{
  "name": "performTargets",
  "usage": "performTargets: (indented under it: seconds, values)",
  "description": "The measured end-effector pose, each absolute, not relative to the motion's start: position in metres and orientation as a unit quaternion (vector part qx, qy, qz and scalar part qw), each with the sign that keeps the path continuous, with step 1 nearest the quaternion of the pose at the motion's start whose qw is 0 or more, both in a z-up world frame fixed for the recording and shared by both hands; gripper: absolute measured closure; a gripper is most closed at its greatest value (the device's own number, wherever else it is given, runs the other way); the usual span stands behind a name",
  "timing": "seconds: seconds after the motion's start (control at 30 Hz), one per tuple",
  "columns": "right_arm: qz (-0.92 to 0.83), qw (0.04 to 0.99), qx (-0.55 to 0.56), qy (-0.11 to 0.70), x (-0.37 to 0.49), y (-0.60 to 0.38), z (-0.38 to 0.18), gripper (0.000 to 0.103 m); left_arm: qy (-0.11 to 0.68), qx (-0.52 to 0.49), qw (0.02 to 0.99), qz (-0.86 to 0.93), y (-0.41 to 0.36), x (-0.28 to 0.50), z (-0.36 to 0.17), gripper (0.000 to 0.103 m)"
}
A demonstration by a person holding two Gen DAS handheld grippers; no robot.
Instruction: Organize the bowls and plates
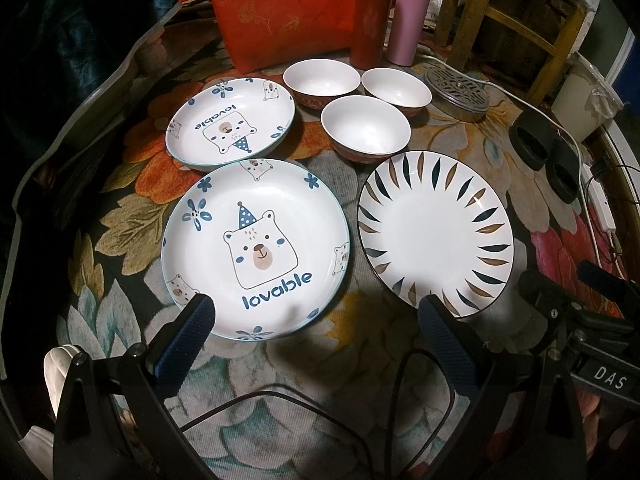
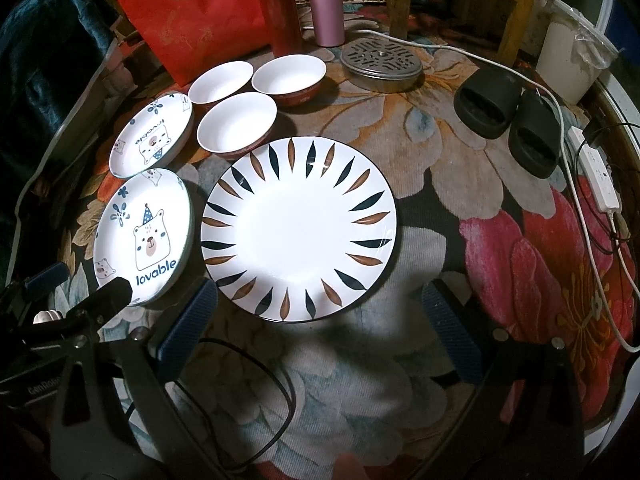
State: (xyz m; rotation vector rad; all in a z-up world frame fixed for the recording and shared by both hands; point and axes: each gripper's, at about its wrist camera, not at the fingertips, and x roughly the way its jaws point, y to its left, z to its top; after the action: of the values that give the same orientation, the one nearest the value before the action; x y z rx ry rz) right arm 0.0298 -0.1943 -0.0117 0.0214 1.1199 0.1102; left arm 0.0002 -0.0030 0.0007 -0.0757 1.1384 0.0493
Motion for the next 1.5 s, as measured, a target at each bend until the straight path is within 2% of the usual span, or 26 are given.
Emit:
performTargets:
  seconds: [0.87, 1.5]
  values:
    - [0.052, 0.845, 0.011, 0.532, 0.03, -0.195, -0.013, 0.0, 0.54, -0.036, 0.841, 0.022, -0.003, 0.0, 0.0, 0.001]
    - [0.042, 0.836, 0.026, 0.546, 0.031, -0.206, -0.025, 0.0, 0.551, -0.056, 0.832, 0.018, -0.014, 0.004, -0.02, 0.001]
